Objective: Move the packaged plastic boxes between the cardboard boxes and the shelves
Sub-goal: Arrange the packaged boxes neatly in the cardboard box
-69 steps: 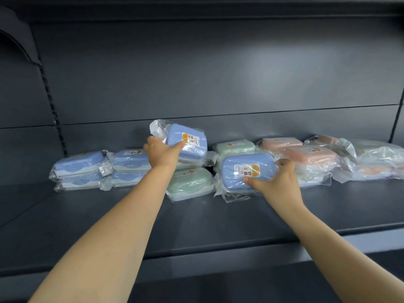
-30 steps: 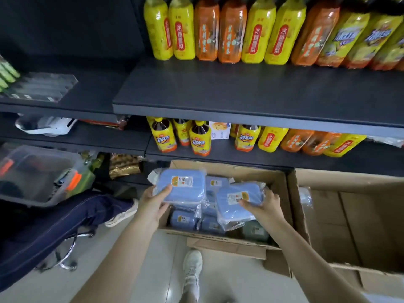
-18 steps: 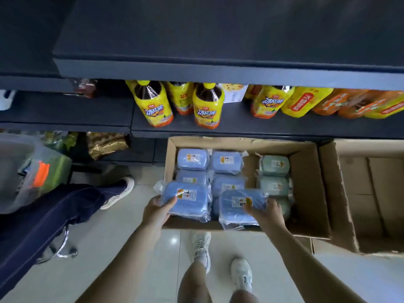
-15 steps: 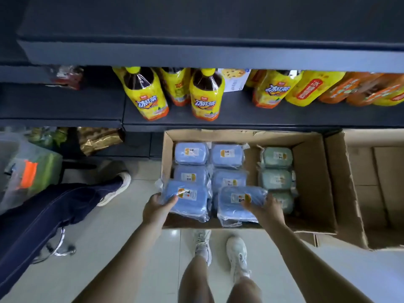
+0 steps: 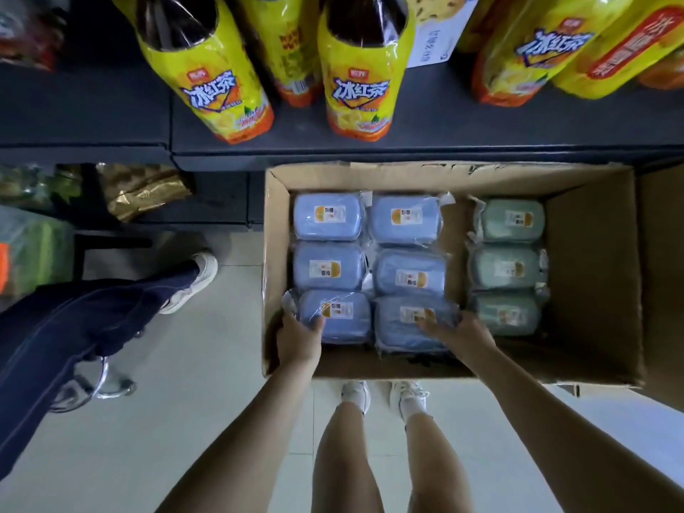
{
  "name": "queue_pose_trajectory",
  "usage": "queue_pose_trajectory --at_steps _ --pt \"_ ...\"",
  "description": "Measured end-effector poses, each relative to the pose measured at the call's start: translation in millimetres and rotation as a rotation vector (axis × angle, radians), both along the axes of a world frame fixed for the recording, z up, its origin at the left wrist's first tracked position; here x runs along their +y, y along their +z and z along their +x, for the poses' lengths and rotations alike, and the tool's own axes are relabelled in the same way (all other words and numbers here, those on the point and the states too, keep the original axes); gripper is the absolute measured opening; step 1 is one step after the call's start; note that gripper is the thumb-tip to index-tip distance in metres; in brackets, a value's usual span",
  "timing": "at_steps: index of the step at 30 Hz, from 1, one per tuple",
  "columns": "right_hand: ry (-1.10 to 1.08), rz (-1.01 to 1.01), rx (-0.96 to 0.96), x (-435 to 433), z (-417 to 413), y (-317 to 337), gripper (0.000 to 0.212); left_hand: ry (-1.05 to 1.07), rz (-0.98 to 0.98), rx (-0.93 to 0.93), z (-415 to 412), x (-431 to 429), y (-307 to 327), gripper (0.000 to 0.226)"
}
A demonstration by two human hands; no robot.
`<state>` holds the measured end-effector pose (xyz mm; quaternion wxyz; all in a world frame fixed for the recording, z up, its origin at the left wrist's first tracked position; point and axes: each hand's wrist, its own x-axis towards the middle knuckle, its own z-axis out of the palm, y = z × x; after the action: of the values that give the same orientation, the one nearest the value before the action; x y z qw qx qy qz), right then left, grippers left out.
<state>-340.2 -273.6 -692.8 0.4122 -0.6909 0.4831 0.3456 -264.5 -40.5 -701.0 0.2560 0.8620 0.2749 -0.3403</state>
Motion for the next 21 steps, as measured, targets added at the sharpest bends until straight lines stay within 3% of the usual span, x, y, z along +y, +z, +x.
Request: queue_pose_trajectory --at_steps 2,6,9,11,21 --pt "0.010 -0.009 -0.021 -1 0 -7 0.073 -0.045 0.046 0.018 -2 0 -9 0.056" --pt "0.013 -0.022 -0.045 1 1 -10 0.051 -0.124 0.168 -0.037 -6 -14 -12 0.059" --pt "0.042 -0.049 -0.038 3 4 -11 0.070 -0.359 0.226 -0.161 -13 -21 -9 0.071" --pt "0.052 -0.067 -0.012 3 4 -17 0.081 -0.460 0.241 -0.144 -15 -20 -11 0.082" --pt "0.125 -0.090 -0.007 15 13 -46 0.091 -0.340 0.149 -0.120 -4 -10 -23 0.083"
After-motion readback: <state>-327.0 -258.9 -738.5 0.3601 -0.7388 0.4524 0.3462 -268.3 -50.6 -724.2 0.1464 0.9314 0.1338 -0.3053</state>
